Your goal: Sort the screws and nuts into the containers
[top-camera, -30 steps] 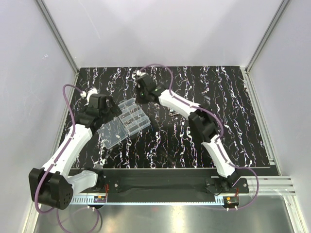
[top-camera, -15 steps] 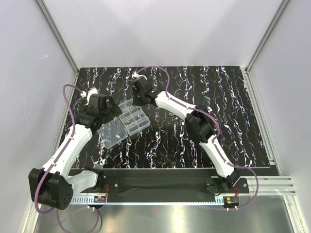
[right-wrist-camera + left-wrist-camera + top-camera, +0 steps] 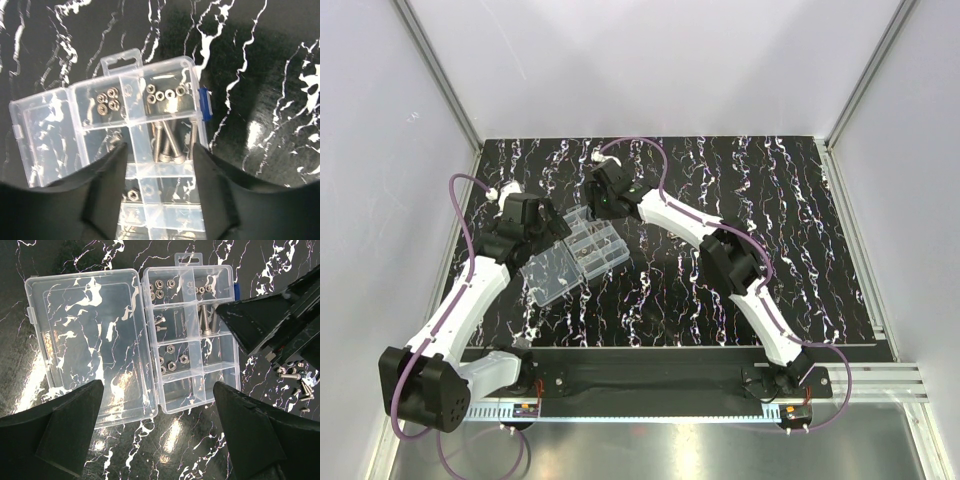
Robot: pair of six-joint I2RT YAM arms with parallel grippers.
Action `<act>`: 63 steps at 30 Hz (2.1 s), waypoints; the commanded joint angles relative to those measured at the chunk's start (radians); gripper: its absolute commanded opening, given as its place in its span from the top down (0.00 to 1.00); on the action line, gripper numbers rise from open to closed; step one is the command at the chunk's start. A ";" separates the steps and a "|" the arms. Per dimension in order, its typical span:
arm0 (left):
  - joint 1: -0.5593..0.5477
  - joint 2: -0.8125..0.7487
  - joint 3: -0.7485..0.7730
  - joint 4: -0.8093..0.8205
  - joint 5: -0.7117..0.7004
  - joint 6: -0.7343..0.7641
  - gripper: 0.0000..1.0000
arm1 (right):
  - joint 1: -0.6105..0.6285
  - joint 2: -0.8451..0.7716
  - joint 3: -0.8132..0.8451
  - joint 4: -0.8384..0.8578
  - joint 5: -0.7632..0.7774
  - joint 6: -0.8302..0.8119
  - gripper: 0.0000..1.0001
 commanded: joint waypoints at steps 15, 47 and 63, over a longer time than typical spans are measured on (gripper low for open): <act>-0.018 -0.017 -0.016 0.106 0.105 0.053 0.01 | -0.332 -0.763 -0.809 -0.178 0.293 0.125 0.28; -0.015 0.007 -0.008 0.098 0.098 0.055 0.01 | -0.332 -0.565 -0.947 -0.032 0.359 0.282 0.60; -0.015 0.006 -0.005 0.090 0.089 0.055 0.01 | -0.332 -0.523 -0.958 -0.069 0.358 0.285 1.00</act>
